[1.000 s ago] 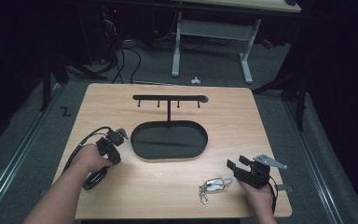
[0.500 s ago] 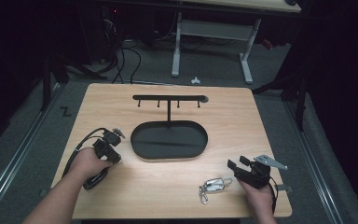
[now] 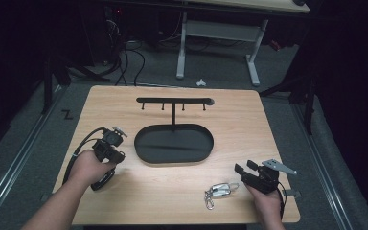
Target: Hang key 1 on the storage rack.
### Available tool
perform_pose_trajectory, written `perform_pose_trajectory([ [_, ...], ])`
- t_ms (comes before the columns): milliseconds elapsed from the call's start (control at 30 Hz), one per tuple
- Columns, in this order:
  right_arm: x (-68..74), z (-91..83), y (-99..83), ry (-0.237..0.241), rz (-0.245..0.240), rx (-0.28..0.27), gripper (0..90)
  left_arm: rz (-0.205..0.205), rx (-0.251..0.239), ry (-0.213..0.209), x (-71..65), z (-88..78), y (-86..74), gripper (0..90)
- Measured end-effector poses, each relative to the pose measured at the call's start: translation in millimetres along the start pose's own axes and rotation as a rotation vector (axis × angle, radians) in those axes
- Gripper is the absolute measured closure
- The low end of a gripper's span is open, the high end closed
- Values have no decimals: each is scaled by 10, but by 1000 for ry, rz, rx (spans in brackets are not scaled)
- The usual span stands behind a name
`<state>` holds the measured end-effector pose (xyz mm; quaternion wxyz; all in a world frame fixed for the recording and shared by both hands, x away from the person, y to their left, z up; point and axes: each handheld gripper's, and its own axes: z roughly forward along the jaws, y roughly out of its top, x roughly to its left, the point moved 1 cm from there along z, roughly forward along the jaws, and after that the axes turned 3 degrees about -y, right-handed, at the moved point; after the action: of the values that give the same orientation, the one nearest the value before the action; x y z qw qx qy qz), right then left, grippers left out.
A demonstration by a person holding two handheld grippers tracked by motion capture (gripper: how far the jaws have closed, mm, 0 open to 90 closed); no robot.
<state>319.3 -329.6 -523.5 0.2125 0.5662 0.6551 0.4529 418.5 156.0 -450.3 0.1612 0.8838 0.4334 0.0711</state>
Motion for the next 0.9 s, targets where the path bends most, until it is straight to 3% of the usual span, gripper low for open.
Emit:
perform_pose_trajectory([
  [133,-3,-1,0,0,-3,-2,336,-8,-34,3,-19,-85,11,703],
  [300,-2,-1,-2,0,-2,-2,336,-14,-37,-10,-27,-136,15,704],
  [400,-3,0,-4,-1,-2,-1,336,-38,-34,-14,-7,-184,33,704],
  [667,-7,-1,-5,-2,4,-1,336,-134,-108,-72,55,-426,79,705],
  [900,-4,-2,-5,-2,4,-3,337,-133,-138,-52,57,-553,160,704],
])
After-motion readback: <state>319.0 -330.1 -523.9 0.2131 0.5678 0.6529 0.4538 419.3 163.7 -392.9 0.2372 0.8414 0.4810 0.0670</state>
